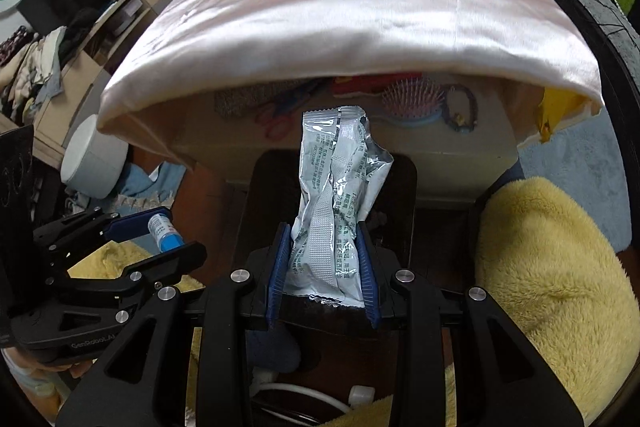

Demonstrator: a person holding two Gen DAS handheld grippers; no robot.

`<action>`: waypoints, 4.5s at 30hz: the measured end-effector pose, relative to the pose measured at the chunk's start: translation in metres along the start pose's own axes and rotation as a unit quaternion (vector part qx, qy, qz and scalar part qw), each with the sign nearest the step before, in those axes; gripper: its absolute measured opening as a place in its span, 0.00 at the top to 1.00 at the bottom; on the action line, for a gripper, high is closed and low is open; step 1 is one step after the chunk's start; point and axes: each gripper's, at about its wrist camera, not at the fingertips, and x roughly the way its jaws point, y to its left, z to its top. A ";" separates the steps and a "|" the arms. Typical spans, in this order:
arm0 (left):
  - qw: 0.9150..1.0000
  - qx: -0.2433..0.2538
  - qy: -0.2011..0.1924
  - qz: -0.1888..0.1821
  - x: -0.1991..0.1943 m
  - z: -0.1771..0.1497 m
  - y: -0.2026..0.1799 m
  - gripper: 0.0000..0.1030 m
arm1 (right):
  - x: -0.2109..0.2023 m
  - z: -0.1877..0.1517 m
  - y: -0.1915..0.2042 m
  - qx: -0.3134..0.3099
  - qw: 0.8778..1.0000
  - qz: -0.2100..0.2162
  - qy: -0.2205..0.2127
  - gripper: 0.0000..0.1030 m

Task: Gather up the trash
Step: 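Carry the bottle in the left tool while the right tool carries the packet to the bin, then open both tools to drop the bottle and packet into the bin, then grasp the orange cloth with the left tool while the right tool grasps the clear plastic bag, then carry the cloth in the left tool while the right tool carries the plastic bag to the bin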

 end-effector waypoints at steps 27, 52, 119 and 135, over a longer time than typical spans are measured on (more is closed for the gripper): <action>0.999 -0.009 0.051 -0.009 0.033 -0.009 0.012 0.22 | 0.020 0.014 -0.012 0.043 0.999 -0.015 0.022 0.38; 0.997 -0.023 -0.061 0.035 -0.045 0.091 0.050 0.09 | -0.039 0.108 -0.031 0.037 0.995 -0.028 -0.088 0.26; 0.992 0.016 -0.122 0.037 0.006 0.290 0.092 0.85 | 0.079 0.343 -0.004 -0.060 0.992 -0.037 -0.102 0.61; 0.988 0.029 -0.145 0.035 -0.058 0.231 0.053 0.85 | -0.022 0.258 -0.005 -0.047 0.989 -0.024 -0.141 0.61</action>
